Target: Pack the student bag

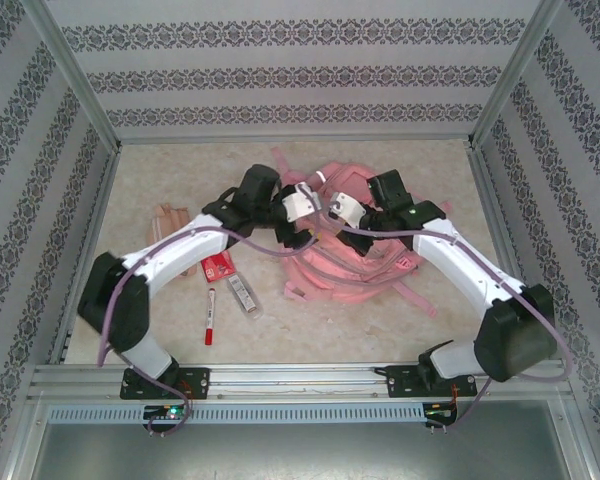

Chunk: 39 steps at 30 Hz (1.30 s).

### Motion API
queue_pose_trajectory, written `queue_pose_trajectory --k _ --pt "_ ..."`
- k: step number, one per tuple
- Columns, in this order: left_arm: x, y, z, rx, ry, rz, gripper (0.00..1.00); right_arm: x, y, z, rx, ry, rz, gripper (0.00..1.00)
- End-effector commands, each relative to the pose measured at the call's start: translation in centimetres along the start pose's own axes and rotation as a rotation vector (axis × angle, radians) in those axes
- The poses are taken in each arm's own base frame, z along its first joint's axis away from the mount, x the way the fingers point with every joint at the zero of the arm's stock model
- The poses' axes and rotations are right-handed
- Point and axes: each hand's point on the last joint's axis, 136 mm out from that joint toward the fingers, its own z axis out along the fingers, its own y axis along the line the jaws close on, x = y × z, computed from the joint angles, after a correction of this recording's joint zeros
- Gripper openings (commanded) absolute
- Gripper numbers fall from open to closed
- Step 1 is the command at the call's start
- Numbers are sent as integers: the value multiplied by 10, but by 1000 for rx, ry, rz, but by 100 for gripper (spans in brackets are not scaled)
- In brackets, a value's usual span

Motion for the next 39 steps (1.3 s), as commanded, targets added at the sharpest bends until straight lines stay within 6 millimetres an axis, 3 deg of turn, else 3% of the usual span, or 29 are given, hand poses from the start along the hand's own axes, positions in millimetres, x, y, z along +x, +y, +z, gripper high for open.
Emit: queue_pose_trajectory --k 1,5,11,20,23,27,28,30,33,36,39 --pt "-1 -3 15 75 37 219 83 -38 19 -21 -60 -218 -272 0" --pt "5 -10 29 129 35 263 78 -31 19 -20 -34 -221 -323 0" --pt "22 -42 35 258 27 336 78 -33 15 -26 -7 -264 -335 0" --pt "26 -56 37 300 4 323 76 -33 12 -27 -24 -299 -312 0" --pt "32 -52 44 298 33 289 55 -34 17 -27 -48 -320 -317 0" --pt "27 -54 47 366 54 262 15 -34 14 -24 -36 -324 -303 0" --pt "24 -53 47 370 45 258 5 -35 10 -24 -13 -329 -275 11" --pt "20 -48 48 356 30 254 0 -41 -5 -24 66 -371 -160 34" --pt "17 -40 46 339 -5 244 0 -36 -27 -32 191 -431 134 48" --pt "18 -31 39 346 -56 215 0 8 -69 -51 432 -409 475 62" --pt "18 -16 31 337 -84 137 0 54 -82 -61 448 -390 574 65"
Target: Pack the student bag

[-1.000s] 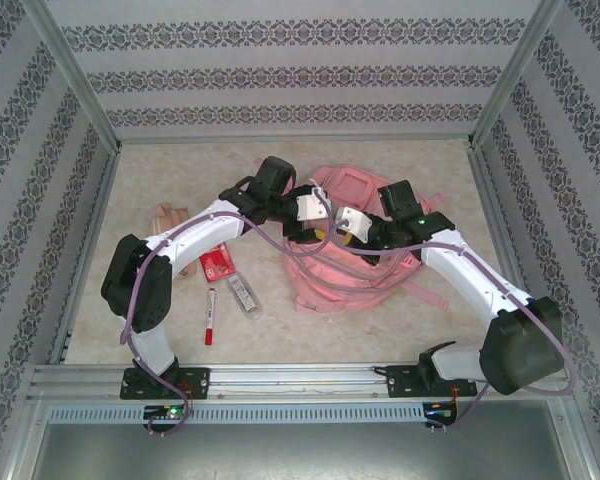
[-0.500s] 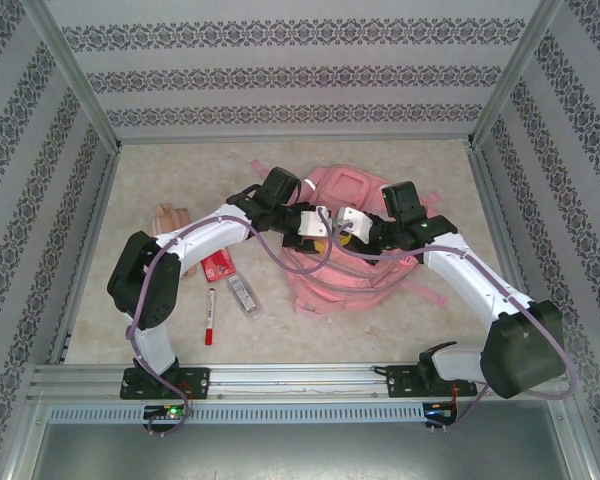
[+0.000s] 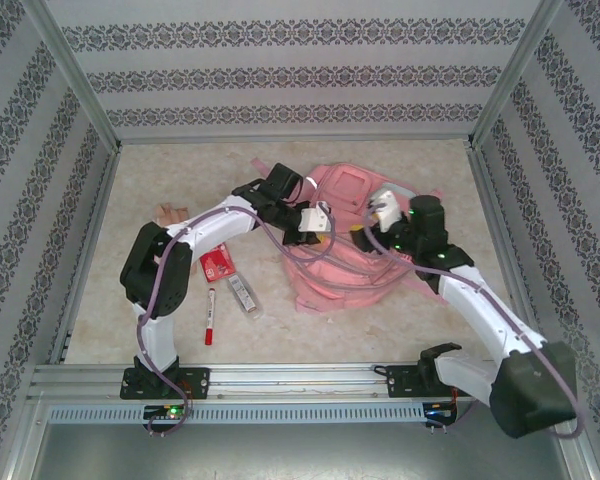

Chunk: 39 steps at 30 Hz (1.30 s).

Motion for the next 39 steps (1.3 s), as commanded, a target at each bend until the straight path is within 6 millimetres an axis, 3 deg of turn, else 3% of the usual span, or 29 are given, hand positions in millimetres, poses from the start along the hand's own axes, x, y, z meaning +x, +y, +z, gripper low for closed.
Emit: queue_pose_trajectory --k 1,4,7,10,12,17,19,25,31,35,39 --pt "-15 18 -24 -18 -129 -53 0 21 -49 -13 146 15 240 64" --pt "-12 26 -32 -34 -141 -100 0 44 -77 -20 202 175 336 64" --pt "-5 38 -40 -63 -146 -199 0 54 -105 -25 255 252 596 59" --pt "0 43 -43 -93 -153 -229 0 55 -91 -16 107 246 698 54" --pt "3 48 -45 -108 -167 -255 0 63 -89 -12 83 246 649 54" --pt "-1 67 -64 -136 -290 -331 0 74 -84 0 -49 307 317 54" --pt "-3 67 -69 -118 -297 -328 0 73 -91 3 -68 348 223 54" --pt "-5 52 -73 -44 -280 -301 0 82 -80 14 -295 394 -290 58" --pt "-5 44 -73 -30 -291 -287 0 60 -103 38 -241 192 -484 54" --pt "-7 39 -75 -25 -294 -277 0 59 -119 54 -217 163 -539 43" --pt "-9 35 -77 -11 -294 -277 0 64 -126 67 -191 122 -605 43"
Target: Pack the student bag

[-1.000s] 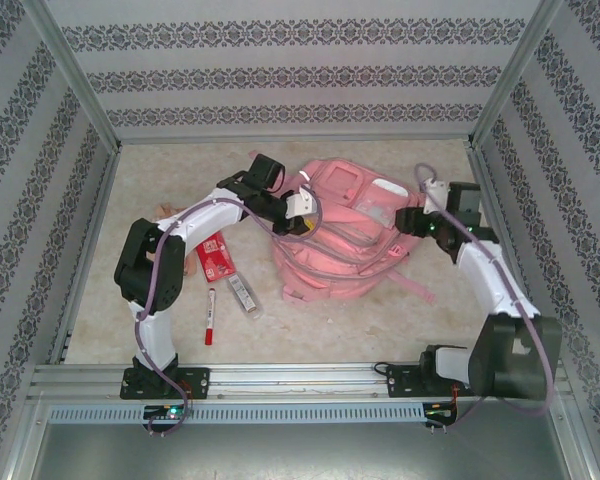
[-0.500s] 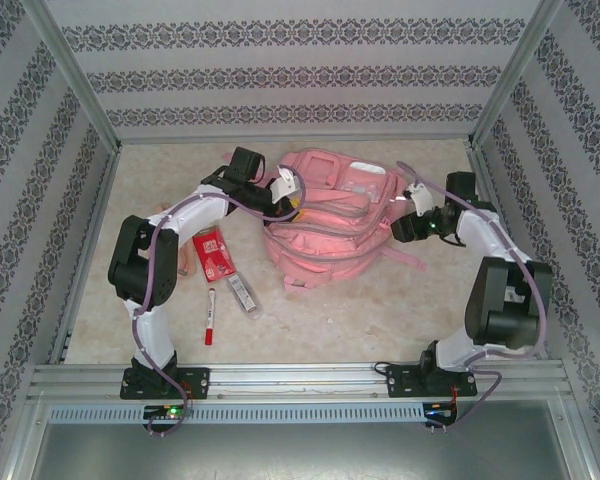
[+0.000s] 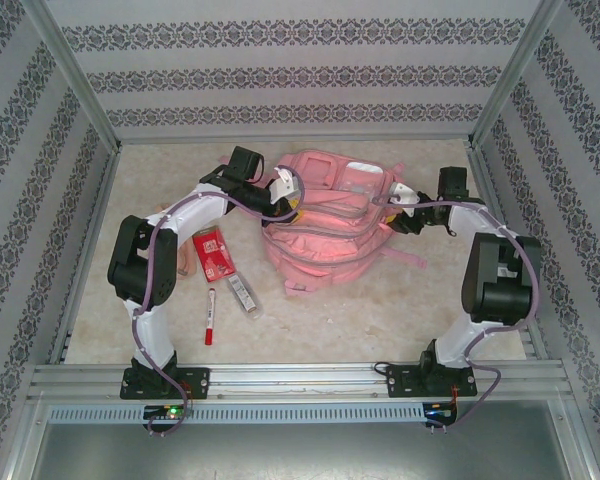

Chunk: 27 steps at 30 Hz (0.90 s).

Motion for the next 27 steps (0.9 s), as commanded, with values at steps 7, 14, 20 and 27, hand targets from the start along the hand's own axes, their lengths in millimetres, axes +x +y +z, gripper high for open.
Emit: queue_pose_trajectory --k 7,14,20,27 --pt "-35 -32 -22 94 -99 80 0 -7 -21 14 51 -98 -162 38" --pt "-44 -29 -23 77 -118 75 0 -3 -7 21 0 -89 -221 36" --pt "-46 -24 -20 67 -128 65 0 -3 -5 19 10 -95 -250 28" --pt "-35 -2 -14 -7 -63 -24 0 -10 5 6 28 -98 -291 15"
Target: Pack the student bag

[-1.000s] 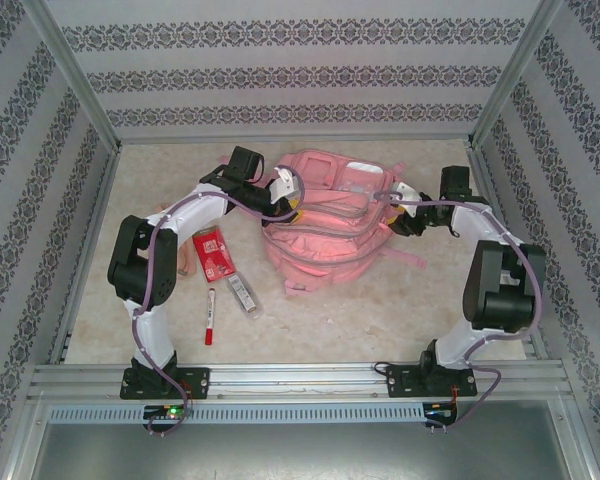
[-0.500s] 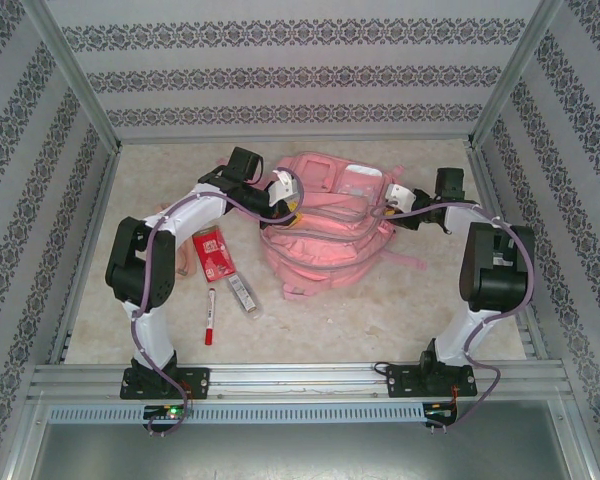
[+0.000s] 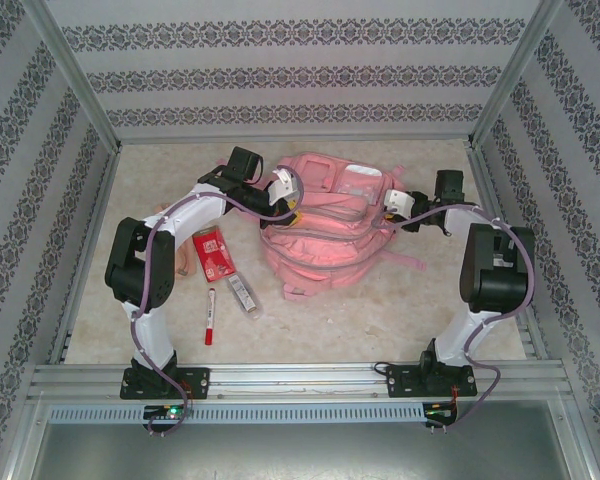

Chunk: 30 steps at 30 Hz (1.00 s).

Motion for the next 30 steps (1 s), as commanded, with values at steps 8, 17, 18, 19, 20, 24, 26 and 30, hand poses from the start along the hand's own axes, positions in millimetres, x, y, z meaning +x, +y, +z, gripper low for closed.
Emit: queue_pose_trajectory --k 8,17,18,19,20,24,26,30 --pt "-29 21 -4 -76 -38 -29 0 -20 8 -24 59 -1 -112 8" --pt "-22 31 0 -93 5 -82 0 -44 19 -35 67 -21 -163 5" --pt "-22 31 0 -95 3 -84 0 -47 23 -35 65 -18 -172 5" --pt "-22 32 1 -93 2 -87 0 -48 28 -34 60 -13 -180 4" --pt "-23 32 1 -93 1 -87 0 -50 32 -34 56 -10 -186 4" --pt "-20 34 4 -97 11 -94 0 -56 45 -36 54 -13 -185 4" --pt "-19 35 5 -97 15 -96 0 -57 49 -37 51 -16 -181 4" --pt "-19 37 7 -95 9 -92 0 -60 60 -41 44 -34 -147 5"
